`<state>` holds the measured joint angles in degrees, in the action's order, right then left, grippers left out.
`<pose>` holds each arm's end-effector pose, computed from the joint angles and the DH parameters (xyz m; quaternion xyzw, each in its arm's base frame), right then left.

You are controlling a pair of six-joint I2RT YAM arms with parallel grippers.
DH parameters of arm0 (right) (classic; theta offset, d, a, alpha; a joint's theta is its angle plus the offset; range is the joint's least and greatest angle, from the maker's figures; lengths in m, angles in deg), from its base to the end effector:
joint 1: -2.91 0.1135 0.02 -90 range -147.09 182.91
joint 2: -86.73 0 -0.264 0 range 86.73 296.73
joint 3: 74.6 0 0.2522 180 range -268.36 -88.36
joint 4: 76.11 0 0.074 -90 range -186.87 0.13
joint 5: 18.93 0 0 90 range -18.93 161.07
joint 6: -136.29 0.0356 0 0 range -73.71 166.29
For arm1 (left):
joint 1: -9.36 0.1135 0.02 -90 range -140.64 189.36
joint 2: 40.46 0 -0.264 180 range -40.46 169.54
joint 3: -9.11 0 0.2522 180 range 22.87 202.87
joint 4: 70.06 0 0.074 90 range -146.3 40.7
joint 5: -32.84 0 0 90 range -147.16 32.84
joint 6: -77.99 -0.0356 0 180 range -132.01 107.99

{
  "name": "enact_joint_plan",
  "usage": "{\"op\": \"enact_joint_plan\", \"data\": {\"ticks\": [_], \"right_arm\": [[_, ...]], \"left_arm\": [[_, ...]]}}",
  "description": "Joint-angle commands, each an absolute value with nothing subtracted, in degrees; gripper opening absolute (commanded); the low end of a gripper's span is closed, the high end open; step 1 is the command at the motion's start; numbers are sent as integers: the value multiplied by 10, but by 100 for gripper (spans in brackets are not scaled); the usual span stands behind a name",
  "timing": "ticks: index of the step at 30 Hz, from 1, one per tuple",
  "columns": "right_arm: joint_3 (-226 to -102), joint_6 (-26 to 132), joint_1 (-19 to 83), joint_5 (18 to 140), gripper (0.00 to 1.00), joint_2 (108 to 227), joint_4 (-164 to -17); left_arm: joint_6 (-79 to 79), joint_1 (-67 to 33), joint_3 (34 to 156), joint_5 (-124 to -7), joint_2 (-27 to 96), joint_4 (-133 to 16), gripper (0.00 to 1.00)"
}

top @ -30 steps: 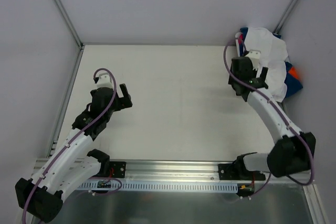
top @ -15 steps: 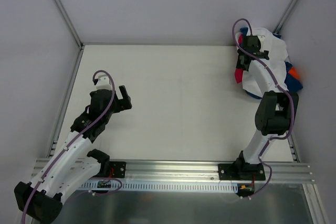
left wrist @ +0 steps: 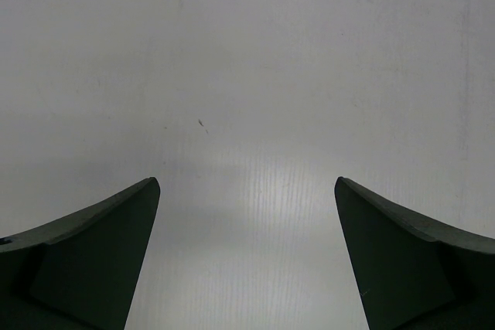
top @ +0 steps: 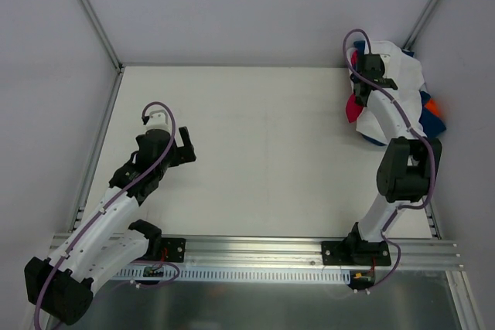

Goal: Fold and stack the t-shirts
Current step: Grab crumpled tshirt from bin with the right arm

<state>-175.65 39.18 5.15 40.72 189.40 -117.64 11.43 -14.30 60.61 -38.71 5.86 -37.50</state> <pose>0.4068 -0.0021 0.2923 0.0315 0.8911 -0.2563 0.3731 0.1736 -0.0637 0.2776 -0.0817 0.8435 -0.0794 0.5249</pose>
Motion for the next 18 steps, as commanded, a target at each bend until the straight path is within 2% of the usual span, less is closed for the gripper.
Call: {"op": "enact_joint_plan", "data": {"ticks": [1, 7, 11, 13, 18], "right_arm": [[-1757, 391, 52, 419, 0, 1826, -1198], [-1833, 369, 85, 429, 1, 1737, -1248], [-1921, 360, 113, 481, 0, 1694, -1296], [-1977, 360, 128, 543, 0, 1682, -1328], [-2076, 420, 131, 839, 1, 1703, -1364]], "left_arm": [[126, -145, 615, -391, 56, -377, 99], [138, -145, 616, -397, 69, -378, 99], [147, -145, 622, -399, 89, -378, 99], [151, -145, 625, -403, 95, -381, 99], [158, -145, 628, -408, 108, -385, 99]]}}
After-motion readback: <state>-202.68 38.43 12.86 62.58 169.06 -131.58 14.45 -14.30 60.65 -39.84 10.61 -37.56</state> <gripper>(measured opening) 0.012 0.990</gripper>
